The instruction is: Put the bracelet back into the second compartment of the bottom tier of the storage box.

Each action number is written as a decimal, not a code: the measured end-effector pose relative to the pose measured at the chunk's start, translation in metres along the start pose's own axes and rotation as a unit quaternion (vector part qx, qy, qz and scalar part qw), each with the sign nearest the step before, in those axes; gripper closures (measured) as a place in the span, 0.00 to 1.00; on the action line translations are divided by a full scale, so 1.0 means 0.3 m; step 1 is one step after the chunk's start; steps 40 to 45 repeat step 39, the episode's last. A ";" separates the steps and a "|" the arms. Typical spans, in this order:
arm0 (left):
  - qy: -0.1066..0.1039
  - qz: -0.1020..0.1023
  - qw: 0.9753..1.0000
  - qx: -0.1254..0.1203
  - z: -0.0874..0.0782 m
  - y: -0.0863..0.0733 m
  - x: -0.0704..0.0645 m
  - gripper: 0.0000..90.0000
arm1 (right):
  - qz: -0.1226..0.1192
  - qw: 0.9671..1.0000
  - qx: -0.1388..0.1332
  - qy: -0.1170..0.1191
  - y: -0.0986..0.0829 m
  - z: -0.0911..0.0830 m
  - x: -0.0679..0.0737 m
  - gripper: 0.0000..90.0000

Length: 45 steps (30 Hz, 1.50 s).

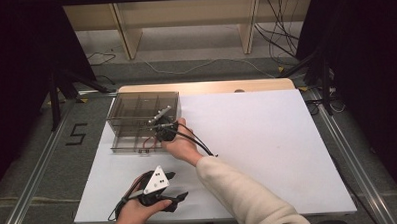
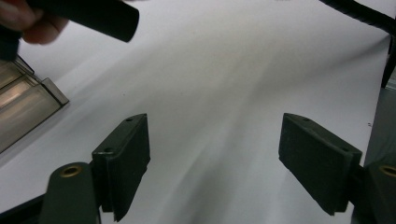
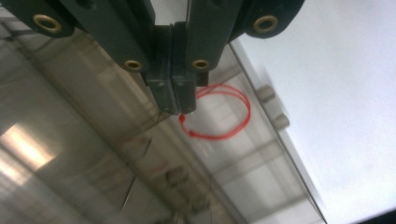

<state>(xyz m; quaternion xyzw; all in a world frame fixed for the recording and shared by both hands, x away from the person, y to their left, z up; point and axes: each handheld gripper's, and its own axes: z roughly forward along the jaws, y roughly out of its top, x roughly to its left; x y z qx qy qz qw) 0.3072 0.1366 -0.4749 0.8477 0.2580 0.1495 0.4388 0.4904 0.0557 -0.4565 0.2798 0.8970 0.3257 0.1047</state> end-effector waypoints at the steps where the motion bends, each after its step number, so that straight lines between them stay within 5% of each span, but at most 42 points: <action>1: -0.001 0.001 1.000 0.002 -0.001 0.000 0.002 0.27 | 0.000 1.000 0.000 0.001 -0.004 0.009 0.001 1.00; 9: 0.000 0.002 1.000 0.000 -0.003 0.000 0.001 0.27 | 0.004 1.000 0.023 0.003 -0.021 0.067 0.012 1.00; 13: 0.000 0.003 1.000 0.000 -0.003 0.001 0.001 0.27 | 0.009 1.000 0.012 0.008 -0.021 0.064 0.004 1.00; 17: 0.000 0.001 1.000 0.000 -0.005 -0.001 0.003 0.27 | 0.000 1.000 -0.014 0.010 -0.015 0.013 0.003 1.00; 21: 0.003 -0.002 1.000 -0.001 -0.009 -0.004 0.007 0.27 | -0.008 0.999 -0.050 0.018 -0.048 -0.121 -0.015 0.91; 25: 0.004 -0.012 1.000 -0.003 -0.011 -0.008 0.013 0.27 | -0.001 0.997 -0.071 0.021 -0.178 -0.312 -0.075 0.76; 29: 0.010 -0.022 1.000 0.000 -0.011 -0.011 0.021 0.27 | 0.025 0.996 -0.084 0.001 -0.386 -0.501 -0.162 0.61; 33: 0.019 -0.026 0.999 -0.001 -0.009 -0.013 0.028 0.27 | 0.068 0.994 -0.082 -0.021 -0.610 -0.628 -0.231 0.48; 39: 0.022 -0.028 0.999 -0.004 -0.008 -0.011 0.033 0.27 | 0.109 0.989 -0.092 -0.033 -0.838 -0.721 -0.234 0.30; 45: 0.022 -0.028 0.999 -0.004 -0.008 -0.011 0.033 0.27 | 0.109 0.989 -0.092 -0.033 -0.838 -0.721 -0.234 0.30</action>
